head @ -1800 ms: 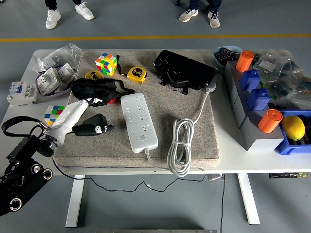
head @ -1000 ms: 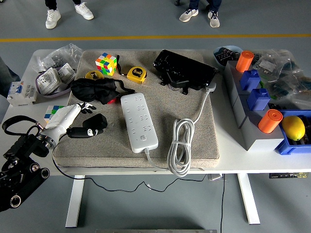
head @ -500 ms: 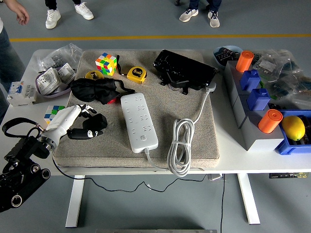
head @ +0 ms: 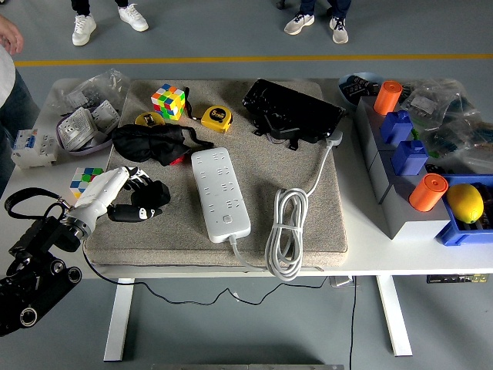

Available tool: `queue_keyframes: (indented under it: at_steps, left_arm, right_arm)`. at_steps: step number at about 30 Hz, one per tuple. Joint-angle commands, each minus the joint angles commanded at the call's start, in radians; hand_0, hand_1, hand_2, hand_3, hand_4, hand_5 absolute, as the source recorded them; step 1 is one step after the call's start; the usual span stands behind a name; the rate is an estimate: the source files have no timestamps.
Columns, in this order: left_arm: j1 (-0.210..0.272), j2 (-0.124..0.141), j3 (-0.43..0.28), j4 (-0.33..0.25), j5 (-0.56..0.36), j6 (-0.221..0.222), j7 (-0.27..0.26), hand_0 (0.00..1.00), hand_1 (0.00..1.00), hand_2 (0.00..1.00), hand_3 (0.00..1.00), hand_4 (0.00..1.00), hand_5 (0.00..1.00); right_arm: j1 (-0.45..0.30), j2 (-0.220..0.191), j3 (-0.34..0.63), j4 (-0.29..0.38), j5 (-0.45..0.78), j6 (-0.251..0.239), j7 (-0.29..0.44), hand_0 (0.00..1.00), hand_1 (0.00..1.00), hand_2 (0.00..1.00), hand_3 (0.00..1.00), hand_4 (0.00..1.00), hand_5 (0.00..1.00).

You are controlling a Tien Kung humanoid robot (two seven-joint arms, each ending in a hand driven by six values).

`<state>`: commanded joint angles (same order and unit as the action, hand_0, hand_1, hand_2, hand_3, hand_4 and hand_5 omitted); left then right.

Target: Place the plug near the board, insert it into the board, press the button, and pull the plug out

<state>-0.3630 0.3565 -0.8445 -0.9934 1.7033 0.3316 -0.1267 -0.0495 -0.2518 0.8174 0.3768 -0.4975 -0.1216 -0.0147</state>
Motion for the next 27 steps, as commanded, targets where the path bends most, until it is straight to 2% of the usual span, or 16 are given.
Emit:
queue_keyframes:
  at_steps: [10, 11, 22, 23, 27]
  left_arm:
    - [-0.012, -0.007, 0.010, 0.013, -0.028, 0.002, -0.006, 0.497, 0.516, 0.516, 0.553, 0.928, 0.290]
    - [-0.013, -0.007, 0.010, 0.014, -0.032, 0.003, -0.007, 0.459, 0.487, 0.503, 0.544, 0.908, 0.288]
    - [-0.028, -0.011, 0.024, 0.022, -0.037, 0.007, -0.010, 0.433, 0.449, 0.485, 0.539, 0.879, 0.262]
    - [-0.028, -0.012, 0.024, 0.023, -0.034, 0.006, -0.009, 0.398, 0.429, 0.481, 0.541, 0.825, 0.141]
    - [-0.029, -0.012, 0.025, 0.025, -0.035, 0.005, -0.010, 0.398, 0.429, 0.481, 0.541, 0.825, 0.141]
  right_arm:
    - [-0.003, 0.000, -0.001, 0.001, -0.002, 0.000, 0.000, 0.633, 0.684, 0.699, 0.612, 0.998, 0.567]
    - [-0.003, 0.000, -0.001, 0.001, -0.002, 0.000, 0.000, 0.633, 0.684, 0.699, 0.613, 0.998, 0.566]
    - [-0.002, 0.001, 0.004, 0.001, -0.006, -0.001, 0.000, 0.633, 0.683, 0.698, 0.613, 0.998, 0.566]
    - [-0.002, 0.001, 0.004, 0.001, -0.006, -0.001, 0.000, 0.633, 0.683, 0.697, 0.612, 0.998, 0.566]
    - [-0.003, 0.002, 0.003, 0.000, -0.005, -0.001, 0.002, 0.633, 0.683, 0.697, 0.612, 0.998, 0.566]
